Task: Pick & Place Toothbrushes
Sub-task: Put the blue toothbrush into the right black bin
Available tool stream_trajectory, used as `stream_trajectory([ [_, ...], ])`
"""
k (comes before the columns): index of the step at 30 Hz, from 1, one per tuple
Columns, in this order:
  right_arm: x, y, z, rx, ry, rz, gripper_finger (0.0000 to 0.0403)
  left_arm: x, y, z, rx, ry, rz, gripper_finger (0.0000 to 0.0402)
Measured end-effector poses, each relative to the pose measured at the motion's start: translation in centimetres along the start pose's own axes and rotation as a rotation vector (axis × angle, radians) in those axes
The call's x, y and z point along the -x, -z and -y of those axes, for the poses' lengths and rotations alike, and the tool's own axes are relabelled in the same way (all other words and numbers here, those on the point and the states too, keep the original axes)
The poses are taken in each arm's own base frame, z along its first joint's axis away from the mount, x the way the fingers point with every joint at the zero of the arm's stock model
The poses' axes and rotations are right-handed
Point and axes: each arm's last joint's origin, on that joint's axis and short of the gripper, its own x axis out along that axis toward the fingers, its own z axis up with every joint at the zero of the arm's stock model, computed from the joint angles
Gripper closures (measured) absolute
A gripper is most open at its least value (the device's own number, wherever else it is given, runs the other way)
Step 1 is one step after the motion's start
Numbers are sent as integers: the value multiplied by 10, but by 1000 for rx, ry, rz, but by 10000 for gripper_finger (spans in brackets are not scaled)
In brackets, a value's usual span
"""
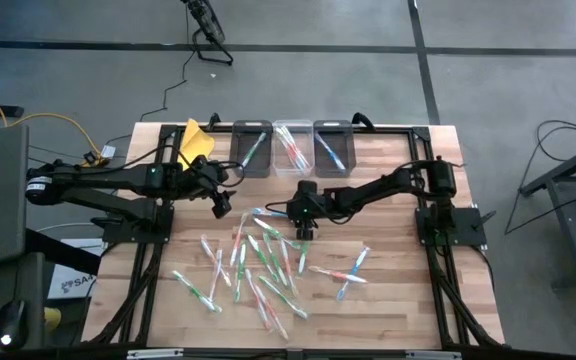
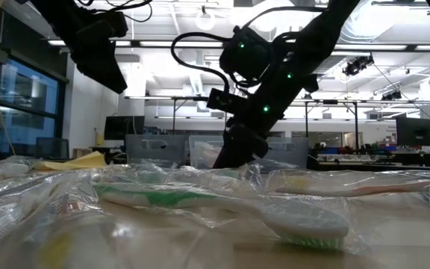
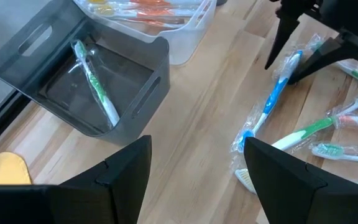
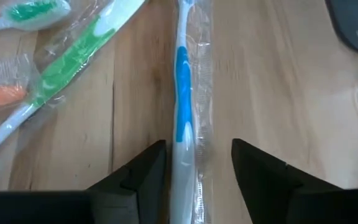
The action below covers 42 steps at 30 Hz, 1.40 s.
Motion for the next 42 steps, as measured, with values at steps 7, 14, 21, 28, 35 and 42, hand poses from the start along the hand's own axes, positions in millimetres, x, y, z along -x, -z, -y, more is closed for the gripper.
stream_trajectory([
  [7,-1,1,5,-27,2,-3,319,0,0,0,0,0,0,151],
  [14,5,-2,8,-29,31,2,387,0,0,0,0,-2,1,151],
  [21,46,-18,17,-60,121,11,388,0,0,0,0,-3,1,151],
  [28,105,-23,43,-166,236,-30,387,0,0,0,1,-4,0,151],
  [35,155,-14,100,-321,352,-29,386,0,0,-1,-21,-21,7,151],
  [42,161,5,151,-500,464,-49,386,0,-2,-1,-19,-52,35,151],
])
